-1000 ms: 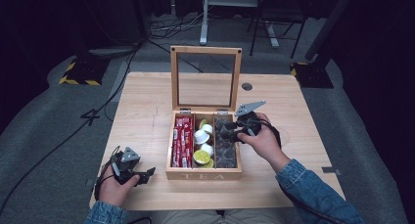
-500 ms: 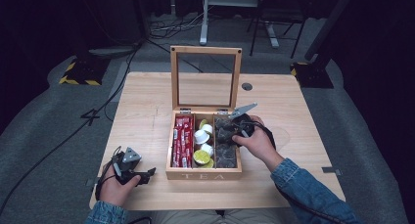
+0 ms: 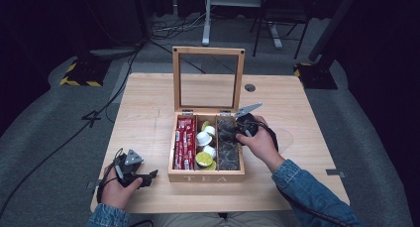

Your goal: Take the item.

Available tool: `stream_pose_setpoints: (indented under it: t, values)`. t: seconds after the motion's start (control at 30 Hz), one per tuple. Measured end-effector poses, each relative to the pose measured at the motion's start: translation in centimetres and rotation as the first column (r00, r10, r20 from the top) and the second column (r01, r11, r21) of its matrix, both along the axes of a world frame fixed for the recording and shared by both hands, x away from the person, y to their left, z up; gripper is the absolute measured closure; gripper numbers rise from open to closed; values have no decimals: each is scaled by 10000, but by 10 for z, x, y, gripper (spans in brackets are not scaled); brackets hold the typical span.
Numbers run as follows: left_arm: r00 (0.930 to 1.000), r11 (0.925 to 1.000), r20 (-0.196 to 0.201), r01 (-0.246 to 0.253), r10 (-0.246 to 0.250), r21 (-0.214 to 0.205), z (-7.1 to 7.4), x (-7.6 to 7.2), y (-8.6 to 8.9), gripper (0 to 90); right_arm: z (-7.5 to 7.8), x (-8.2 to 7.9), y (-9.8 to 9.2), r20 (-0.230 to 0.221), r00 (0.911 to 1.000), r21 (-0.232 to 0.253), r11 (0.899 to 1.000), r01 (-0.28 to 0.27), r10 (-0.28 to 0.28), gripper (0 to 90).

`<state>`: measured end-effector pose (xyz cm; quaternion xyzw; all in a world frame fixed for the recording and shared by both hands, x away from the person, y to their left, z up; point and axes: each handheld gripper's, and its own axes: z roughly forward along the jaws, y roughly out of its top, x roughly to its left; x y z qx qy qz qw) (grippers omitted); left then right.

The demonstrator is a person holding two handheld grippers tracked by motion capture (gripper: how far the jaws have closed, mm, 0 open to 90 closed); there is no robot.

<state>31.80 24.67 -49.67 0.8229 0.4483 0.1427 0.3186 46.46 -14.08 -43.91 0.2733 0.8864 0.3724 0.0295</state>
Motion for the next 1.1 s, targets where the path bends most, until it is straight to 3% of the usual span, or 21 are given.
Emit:
stream_pose_setpoints:
  t: [0.13,0.37,0.63,1.1]
  values:
    - [10000,10000,-12,8,-8,10,0,0,0,244,-2,-2,6,335,9990,-521,9983,-270,288,593]
    - [10000,10000,10,3,-3,8,0,0,0,244,1,-8,10,786,9957,-818,9957,-428,492,707]
    - [10000,10000,50,-54,54,-78,-1,0,0,244,12,-11,6,948,9938,-434,9976,-539,578,749]
    - [9997,9999,257,-11,15,-147,-3,0,2,240,37,-16,-6,1036,9936,808,9954,-525,440,751]
